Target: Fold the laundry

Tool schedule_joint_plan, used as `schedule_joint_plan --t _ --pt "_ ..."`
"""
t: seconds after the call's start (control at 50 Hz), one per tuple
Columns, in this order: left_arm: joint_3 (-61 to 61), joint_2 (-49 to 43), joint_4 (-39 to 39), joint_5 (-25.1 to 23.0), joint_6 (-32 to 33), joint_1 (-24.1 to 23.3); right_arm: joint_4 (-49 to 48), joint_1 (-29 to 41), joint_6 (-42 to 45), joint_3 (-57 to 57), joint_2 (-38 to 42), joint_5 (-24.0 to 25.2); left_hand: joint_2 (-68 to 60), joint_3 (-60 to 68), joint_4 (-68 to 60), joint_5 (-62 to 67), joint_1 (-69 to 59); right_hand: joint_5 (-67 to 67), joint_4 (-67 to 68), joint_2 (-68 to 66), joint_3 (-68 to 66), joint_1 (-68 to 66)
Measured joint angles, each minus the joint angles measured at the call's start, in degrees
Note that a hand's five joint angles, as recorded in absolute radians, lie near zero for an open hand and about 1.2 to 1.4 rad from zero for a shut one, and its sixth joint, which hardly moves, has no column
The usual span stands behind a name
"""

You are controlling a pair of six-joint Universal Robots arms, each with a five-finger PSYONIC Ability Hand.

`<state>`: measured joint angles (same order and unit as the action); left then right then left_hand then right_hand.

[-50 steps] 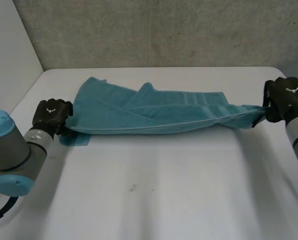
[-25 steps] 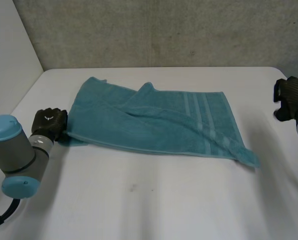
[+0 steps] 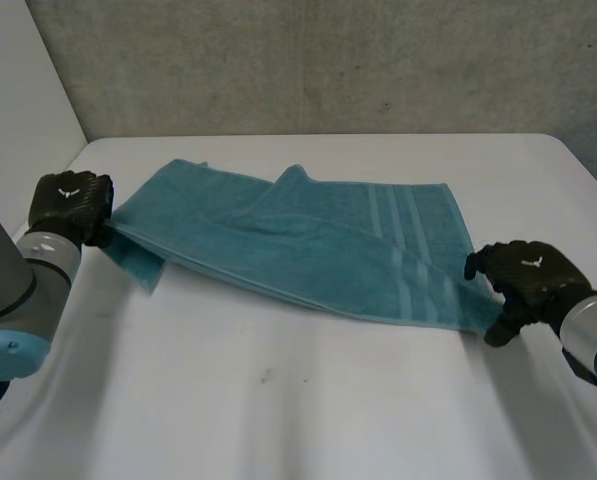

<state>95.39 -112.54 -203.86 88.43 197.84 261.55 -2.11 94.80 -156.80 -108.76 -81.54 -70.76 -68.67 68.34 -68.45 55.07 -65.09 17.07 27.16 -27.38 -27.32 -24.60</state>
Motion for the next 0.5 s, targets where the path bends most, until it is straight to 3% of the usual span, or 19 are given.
schedule_joint_plan --t 0.24,0.5 --pt "-1.73 6.57 9.11 -0.20 0.09 -1.98 -8.34 3.09 -1.01 -4.88 0.54 0.24 -0.02 0.00 -0.02 0.00 0.00 -0.01 0.00 0.00 0.00 0.00" --pt "-13.52 8.98 19.91 -0.18 0.01 -5.77 -10.68 10.21 -6.61 1.05 8.33 -1.12 -0.04 0.05 -0.05 0.00 0.00 -3.65 -3.81 2.85 3.18 3.22"
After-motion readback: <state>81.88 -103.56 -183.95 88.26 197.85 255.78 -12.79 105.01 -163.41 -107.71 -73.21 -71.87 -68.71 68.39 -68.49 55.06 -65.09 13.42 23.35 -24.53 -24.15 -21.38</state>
